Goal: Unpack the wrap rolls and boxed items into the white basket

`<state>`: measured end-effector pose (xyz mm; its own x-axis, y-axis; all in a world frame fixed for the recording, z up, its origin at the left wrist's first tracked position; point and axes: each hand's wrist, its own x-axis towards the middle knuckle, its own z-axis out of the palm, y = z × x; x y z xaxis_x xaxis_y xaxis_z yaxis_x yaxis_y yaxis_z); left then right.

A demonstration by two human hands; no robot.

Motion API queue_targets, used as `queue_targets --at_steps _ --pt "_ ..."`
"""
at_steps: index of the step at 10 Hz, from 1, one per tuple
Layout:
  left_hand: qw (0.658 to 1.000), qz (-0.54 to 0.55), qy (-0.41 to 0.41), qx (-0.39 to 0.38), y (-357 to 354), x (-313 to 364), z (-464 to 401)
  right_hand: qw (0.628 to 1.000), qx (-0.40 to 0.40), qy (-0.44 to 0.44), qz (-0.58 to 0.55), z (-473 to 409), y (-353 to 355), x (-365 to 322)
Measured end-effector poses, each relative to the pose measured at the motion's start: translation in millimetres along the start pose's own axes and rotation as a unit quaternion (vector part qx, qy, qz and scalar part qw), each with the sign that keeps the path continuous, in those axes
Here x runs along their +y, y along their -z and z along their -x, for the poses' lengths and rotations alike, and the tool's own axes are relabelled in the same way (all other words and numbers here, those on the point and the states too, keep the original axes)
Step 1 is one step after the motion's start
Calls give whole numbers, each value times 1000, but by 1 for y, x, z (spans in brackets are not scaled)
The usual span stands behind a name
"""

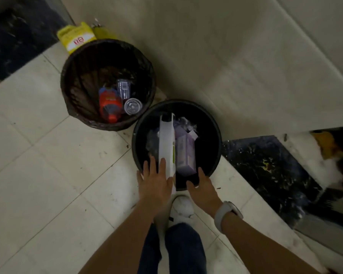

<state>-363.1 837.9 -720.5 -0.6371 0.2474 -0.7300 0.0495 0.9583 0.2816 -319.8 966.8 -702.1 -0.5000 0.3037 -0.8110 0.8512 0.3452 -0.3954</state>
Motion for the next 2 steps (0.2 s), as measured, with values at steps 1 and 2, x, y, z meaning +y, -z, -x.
queue_targets --at_steps 1,2 --pt "1000 -3 10 -6 31 7 14 1000 -8 8 14 17 24 -18" --pt "1000 -6 -2 22 82 28 36 999 9 38 18 45 63 -58"
